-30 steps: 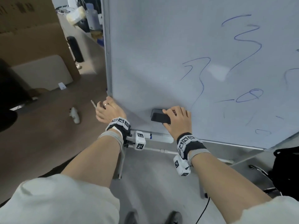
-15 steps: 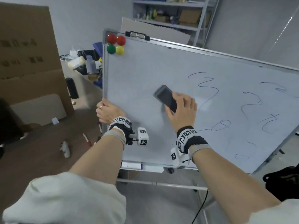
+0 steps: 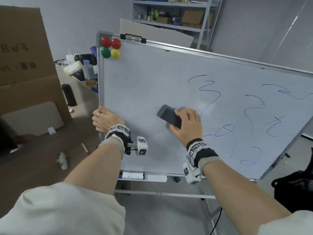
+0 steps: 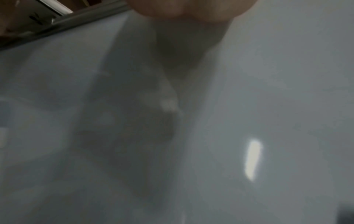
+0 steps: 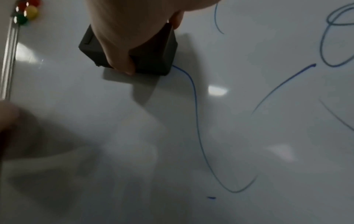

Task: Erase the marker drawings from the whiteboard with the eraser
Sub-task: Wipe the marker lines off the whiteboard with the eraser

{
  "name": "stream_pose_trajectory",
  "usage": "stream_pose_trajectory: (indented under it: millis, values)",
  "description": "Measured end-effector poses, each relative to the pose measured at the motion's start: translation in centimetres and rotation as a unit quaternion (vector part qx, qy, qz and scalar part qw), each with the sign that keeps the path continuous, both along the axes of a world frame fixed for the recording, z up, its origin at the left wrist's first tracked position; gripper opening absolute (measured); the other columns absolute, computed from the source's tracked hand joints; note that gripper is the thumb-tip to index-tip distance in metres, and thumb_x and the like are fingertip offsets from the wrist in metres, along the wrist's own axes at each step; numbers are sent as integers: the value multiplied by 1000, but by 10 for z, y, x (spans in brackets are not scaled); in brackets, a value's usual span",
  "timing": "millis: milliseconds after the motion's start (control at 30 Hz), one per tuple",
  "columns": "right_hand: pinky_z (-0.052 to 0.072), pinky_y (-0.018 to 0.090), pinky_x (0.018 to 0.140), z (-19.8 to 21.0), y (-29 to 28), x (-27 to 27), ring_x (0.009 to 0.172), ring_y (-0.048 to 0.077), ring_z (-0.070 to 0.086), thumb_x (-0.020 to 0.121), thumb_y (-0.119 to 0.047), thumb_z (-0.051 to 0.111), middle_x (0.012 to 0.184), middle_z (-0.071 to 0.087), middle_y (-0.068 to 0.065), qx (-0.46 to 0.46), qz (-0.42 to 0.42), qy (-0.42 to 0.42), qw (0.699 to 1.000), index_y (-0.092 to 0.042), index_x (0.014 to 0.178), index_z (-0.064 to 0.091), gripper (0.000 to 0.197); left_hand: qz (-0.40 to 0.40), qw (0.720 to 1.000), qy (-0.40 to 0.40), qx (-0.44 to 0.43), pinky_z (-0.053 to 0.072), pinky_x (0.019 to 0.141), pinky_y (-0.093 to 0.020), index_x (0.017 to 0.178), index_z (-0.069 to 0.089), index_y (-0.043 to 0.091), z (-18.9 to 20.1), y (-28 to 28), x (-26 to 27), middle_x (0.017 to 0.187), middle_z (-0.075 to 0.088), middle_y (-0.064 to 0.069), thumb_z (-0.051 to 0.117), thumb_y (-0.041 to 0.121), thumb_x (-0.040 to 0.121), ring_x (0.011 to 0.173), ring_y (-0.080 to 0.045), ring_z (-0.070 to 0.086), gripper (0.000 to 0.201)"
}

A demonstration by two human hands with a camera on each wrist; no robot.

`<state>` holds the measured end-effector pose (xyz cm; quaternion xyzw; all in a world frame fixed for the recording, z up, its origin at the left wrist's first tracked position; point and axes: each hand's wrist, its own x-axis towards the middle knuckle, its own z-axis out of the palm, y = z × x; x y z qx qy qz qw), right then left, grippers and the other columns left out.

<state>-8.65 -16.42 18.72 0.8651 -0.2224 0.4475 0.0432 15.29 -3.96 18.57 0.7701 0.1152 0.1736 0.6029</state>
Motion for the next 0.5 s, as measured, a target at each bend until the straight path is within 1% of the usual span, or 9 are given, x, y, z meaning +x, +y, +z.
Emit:
stream_pose_trajectory:
  millis: [67, 100, 133, 200, 267, 300, 367, 433, 500]
  values:
    - [45, 42, 80, 10, -3, -1, 94, 31, 51, 74, -35, 73, 111, 59, 5, 14, -16, -25, 999, -18, 114, 52, 48, 23, 999, -35, 17, 38, 100, -44, 117, 61, 14, 8, -5, -6, 121, 61, -10, 33, 43, 100, 113, -31, 56, 44]
    - [44, 42, 80, 20, -6, -1, 95, 31, 52, 75, -33, 74, 113, 59, 4, 19, -26, -43, 999, -19, 116, 52, 49, 34, 997, -65, 30, 39, 104, -44, 124, 59, 14, 14, -10, -11, 129, 58, -8, 36, 43, 99, 117, -29, 56, 44]
    - [45, 42, 81, 31, -9, -2, 96, 31, 52, 75, -32, 75, 114, 58, 4, 20, -34, -59, 998, -20, 118, 52, 50, 36, 994, -91, 46, 37, 108, -44, 134, 53, 14, 22, -16, -17, 139, 53, -7, 37, 43, 98, 124, -26, 53, 48]
    - [45, 43, 84, 55, -13, -3, 99, 31, 51, 77, -32, 75, 115, 57, 4, 19, -43, -81, 996, -20, 122, 53, 52, 12, 990, -119, 69, 30, 116, -45, 147, 37, 11, 50, -27, -32, 152, 40, -6, 40, 43, 95, 138, -24, 41, 61]
    - [44, 42, 87, 74, -16, -2, 101, 29, 50, 79, -35, 75, 114, 56, 4, 21, -43, -94, 994, -21, 125, 54, 53, -34, 981, -171, 89, 20, 121, -45, 151, 28, 11, 80, -33, -49, 157, 31, -6, 42, 40, 92, 145, -24, 31, 67]
    - [43, 42, 87, 82, -16, -2, 101, 29, 50, 79, -38, 74, 115, 55, 3, 21, -41, -98, 994, -22, 126, 55, 53, -62, 970, -212, 100, 16, 121, -45, 152, 26, 12, 95, -36, -57, 158, 29, -7, 42, 39, 92, 146, -24, 28, 68]
    - [42, 41, 88, 95, -18, -3, 102, 28, 50, 81, -43, 72, 116, 55, 4, 16, -40, -101, 994, -23, 129, 54, 54, -103, 941, -300, 116, 11, 121, -44, 151, 29, 14, 124, -43, -72, 158, 29, -7, 42, 35, 94, 148, -25, 26, 63]
    - [42, 41, 88, 102, -22, -6, 103, 28, 49, 83, -47, 70, 118, 55, 6, 12, -47, -104, 993, -22, 131, 53, 56, -126, 914, -361, 138, 10, 123, -45, 150, 34, 17, 148, -53, -85, 158, 32, -4, 39, 33, 97, 149, -25, 23, 56]
    - [42, 42, 87, 106, -30, -14, 104, 30, 50, 84, -47, 69, 120, 55, 8, 22, -64, -119, 991, -22, 132, 52, 57, -157, 879, -411, 185, 8, 124, -47, 150, 34, 20, 166, -63, -97, 159, 30, 1, 35, 32, 99, 151, -24, 18, 52]
